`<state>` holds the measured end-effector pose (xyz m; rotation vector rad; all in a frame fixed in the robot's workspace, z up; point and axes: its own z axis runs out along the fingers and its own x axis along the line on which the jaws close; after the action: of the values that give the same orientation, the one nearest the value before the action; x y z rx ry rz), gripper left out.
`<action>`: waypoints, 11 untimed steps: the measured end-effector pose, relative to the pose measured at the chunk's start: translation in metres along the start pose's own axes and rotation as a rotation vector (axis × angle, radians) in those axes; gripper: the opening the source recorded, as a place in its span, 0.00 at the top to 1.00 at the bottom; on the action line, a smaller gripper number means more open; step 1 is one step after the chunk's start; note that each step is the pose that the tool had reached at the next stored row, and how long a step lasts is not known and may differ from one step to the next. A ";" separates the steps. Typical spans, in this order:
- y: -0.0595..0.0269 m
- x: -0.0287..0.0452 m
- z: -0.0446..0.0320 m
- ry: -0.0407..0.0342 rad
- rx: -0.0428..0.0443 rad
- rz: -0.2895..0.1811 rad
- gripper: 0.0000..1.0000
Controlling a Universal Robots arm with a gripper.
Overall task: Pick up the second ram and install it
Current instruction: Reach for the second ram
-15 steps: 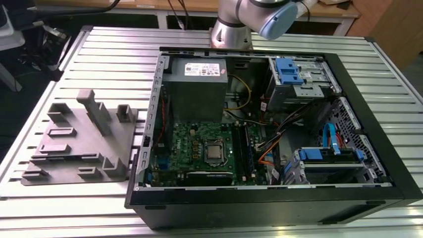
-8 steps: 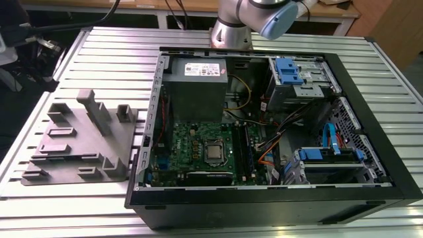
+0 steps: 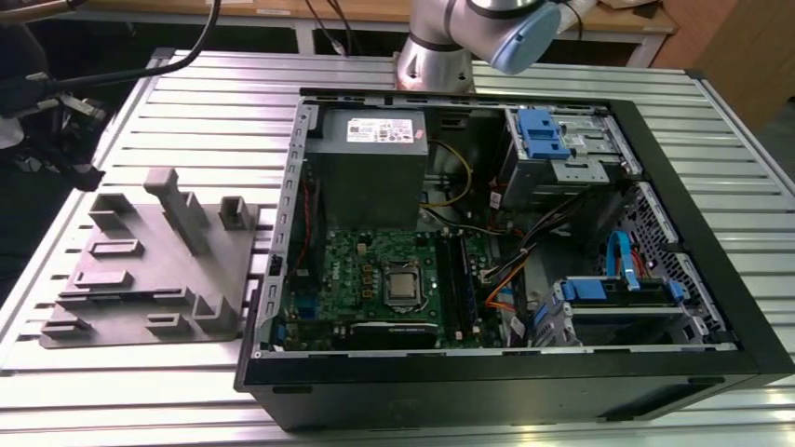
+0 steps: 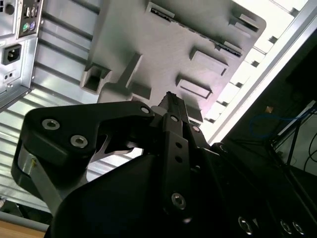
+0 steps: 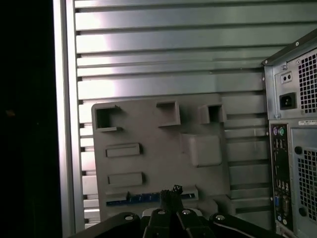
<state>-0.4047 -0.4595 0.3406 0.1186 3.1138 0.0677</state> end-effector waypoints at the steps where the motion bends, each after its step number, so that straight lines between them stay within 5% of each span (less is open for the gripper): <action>1: -0.0015 0.0007 0.0014 0.0003 0.0001 0.000 0.93; 11: -0.0155 0.0056 0.0172 0.0042 0.0003 0.000 0.93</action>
<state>-0.4110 -0.4738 0.3226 0.1189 3.1180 0.0676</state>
